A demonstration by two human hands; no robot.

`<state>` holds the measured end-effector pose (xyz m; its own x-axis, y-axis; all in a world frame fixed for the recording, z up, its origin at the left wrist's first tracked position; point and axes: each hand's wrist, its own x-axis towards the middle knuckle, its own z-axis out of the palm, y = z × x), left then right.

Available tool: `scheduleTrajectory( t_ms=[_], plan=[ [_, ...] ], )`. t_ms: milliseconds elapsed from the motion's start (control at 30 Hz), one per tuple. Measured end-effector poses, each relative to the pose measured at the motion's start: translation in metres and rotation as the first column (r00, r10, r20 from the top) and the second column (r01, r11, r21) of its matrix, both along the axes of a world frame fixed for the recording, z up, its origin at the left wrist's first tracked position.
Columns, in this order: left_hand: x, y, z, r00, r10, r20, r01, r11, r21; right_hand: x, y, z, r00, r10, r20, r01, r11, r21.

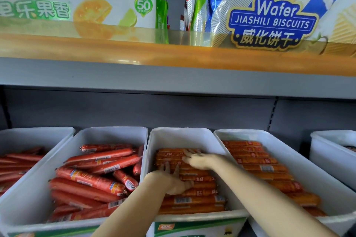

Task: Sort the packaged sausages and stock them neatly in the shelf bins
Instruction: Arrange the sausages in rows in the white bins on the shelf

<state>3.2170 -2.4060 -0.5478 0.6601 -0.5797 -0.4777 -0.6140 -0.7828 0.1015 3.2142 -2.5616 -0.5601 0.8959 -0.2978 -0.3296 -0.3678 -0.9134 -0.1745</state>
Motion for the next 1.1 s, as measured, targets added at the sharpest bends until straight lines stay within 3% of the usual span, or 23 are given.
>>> scheduleTrajectory(
  t_ms=[167, 267, 400, 467, 533, 600, 767, 933, 1100],
  plan=[
    [0.002, 0.002, -0.001, 1.000, -0.003, -0.007, 0.003, 1.000, -0.018, -0.018, 0.007, 0.018, 0.994, 0.072, 0.076, -0.067, 0.995, -0.074],
    [0.000, 0.002, 0.005, 0.999, -0.047, 0.010, 0.047, 0.999, -0.020, -0.053, 0.013, 0.047, 0.975, 0.224, 0.011, -0.215, 0.948, -0.234],
    [-0.008, 0.008, 0.016, 0.943, -0.315, 0.111, 0.322, 0.945, -0.057, -0.095, 0.017, 0.078, 0.909, 0.347, -0.230, -0.412, 0.829, -0.379],
    [-0.009, 0.013, 0.018, 0.871, -0.459, 0.176, 0.460, 0.887, 0.037, -0.108, 0.026, 0.083, 0.887, 0.371, -0.275, -0.456, 0.798, -0.393],
    [-0.010, 0.017, 0.016, 0.831, -0.504, 0.234, 0.475, 0.863, 0.173, -0.114, 0.036, 0.076, 0.893, 0.368, -0.260, -0.445, 0.811, -0.379],
    [-0.012, 0.016, 0.015, 0.822, -0.489, 0.290, 0.437, 0.870, 0.228, -0.116, 0.045, 0.063, 0.904, 0.356, -0.236, -0.422, 0.826, -0.373],
    [-0.016, 0.019, 0.019, 0.828, -0.474, 0.299, 0.452, 0.880, 0.144, -0.115, 0.047, 0.053, 0.949, 0.314, -0.008, -0.309, 0.929, -0.205],
    [-0.020, 0.029, 0.020, 0.860, -0.405, 0.310, 0.384, 0.914, 0.129, -0.113, 0.047, 0.048, 0.961, 0.254, -0.112, -0.277, 0.897, -0.344],
    [-0.030, 0.030, 0.027, 0.882, -0.330, 0.336, 0.310, 0.944, 0.112, -0.117, 0.041, 0.047, 0.956, 0.291, -0.036, -0.289, 0.918, -0.270]
  ],
)
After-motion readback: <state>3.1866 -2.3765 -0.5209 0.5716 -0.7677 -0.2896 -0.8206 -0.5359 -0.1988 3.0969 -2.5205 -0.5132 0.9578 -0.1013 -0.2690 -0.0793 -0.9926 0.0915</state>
